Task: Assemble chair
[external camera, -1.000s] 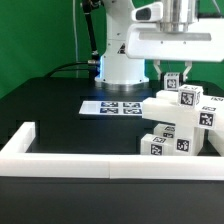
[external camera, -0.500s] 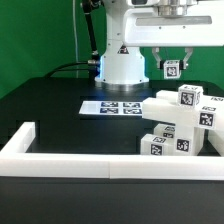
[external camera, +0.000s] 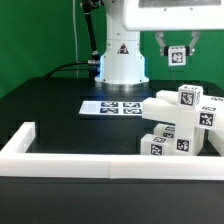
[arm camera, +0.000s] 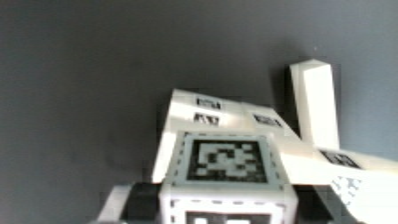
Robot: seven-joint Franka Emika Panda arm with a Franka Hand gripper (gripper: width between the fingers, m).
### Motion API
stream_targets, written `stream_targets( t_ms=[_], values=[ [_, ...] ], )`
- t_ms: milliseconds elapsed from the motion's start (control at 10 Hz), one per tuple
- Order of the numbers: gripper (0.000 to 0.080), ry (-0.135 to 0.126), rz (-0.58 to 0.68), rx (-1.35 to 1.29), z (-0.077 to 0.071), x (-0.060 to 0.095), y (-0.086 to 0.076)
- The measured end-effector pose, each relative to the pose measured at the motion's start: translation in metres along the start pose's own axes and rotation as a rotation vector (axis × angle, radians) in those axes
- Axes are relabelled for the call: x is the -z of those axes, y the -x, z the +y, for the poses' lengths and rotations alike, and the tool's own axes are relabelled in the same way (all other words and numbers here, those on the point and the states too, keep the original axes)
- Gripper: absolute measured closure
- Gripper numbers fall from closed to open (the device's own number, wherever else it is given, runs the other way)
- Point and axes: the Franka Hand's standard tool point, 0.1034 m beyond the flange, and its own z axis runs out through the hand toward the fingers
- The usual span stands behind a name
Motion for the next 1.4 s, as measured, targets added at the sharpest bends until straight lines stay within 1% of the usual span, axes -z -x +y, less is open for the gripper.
stream_targets(
  t_ms=[300, 400, 600, 700, 1400],
  values=[
    [0.0512, 0.001, 0.003, -0.002, 0.0, -0.003, 0.0],
    [0.0512, 0.009, 0.011, 0.012, -0.005, -0.003, -0.007],
    [0.0512, 0.032, 0.038, 0.046, -0.023, -0.006, -0.029],
    [0.0512, 0.036, 0.038, 0.054, -0.025, -0.008, -0.031],
    [0.0512, 0.038, 0.035, 0.049, -0.023, -0.01, -0.029]
  ],
)
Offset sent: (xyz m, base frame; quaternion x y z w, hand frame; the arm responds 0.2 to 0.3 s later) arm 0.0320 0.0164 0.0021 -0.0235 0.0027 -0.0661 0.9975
